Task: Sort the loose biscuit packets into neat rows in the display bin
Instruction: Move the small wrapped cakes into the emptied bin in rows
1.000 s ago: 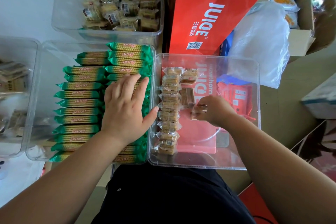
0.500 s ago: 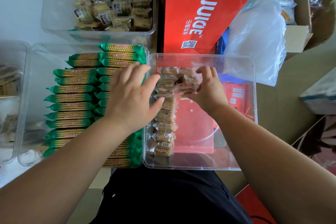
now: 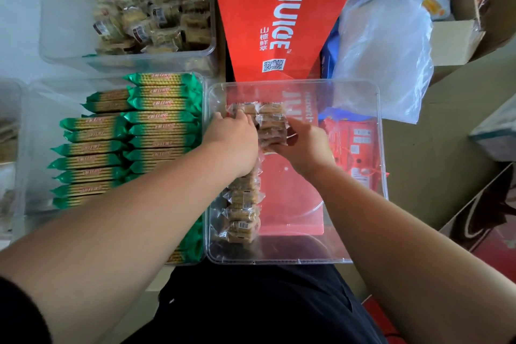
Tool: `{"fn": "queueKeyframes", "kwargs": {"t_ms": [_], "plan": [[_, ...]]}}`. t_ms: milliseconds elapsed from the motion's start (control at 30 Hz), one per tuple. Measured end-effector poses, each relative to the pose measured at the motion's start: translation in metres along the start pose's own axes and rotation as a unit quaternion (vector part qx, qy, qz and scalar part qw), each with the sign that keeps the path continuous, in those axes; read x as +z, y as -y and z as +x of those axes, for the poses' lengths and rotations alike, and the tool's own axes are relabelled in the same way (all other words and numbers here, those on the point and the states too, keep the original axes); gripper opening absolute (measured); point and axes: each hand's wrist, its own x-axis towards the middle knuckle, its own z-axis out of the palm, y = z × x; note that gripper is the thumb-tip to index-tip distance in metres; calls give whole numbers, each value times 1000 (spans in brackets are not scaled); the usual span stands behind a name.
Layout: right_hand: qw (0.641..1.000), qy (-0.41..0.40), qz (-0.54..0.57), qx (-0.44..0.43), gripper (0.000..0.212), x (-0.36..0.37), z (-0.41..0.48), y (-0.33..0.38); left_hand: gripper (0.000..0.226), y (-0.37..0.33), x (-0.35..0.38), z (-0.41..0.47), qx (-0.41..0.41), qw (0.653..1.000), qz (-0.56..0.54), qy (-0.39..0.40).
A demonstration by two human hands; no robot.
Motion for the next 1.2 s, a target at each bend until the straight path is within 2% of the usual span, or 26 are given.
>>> {"fn": "queueKeyframes", "kwargs": {"t_ms": [133,200,333,367,433,500,567,667,733,800,900,1000,1200], "plan": [[998,23,-59,21,27,3,2,-2,99,3,1,-7,2,993,-113,21],[998,28,-57,21,26,2,1,-1,102,2,2,-9,6,994,-110,26],[996,71,-13,48,22,-2,-1,1,89,0,6,-5,14,998,-54,17],[994,84,25,70,26,-4,-1,0,87,-1,7,-4,16,999,-42,15],[982,97,116,116,46,-10,0,0,86,-1,7,-3,20,999,-27,8],[977,110,124,136,69,-12,0,2,86,0,6,-1,24,1000,-14,1],[981,117,83,132,66,-9,0,7,87,3,7,-1,26,1000,-11,-3],[980,96,97,147,45,-3,1,13,87,4,8,-2,31,999,-7,-7],[979,96,95,151,44,-3,1,15,86,2,8,-3,35,999,-5,-16],[980,100,85,148,50,-7,-1,17,87,2,7,-4,38,999,-4,-25],[983,105,48,144,70,-14,-5,21,89,4,3,-9,36,999,4,-40],[984,107,17,142,86,-20,-7,23,88,6,-3,-20,26,996,6,-85],[985,99,26,138,103,-33,-13,27,72,29,-6,-67,12,979,-83,-185]]}}
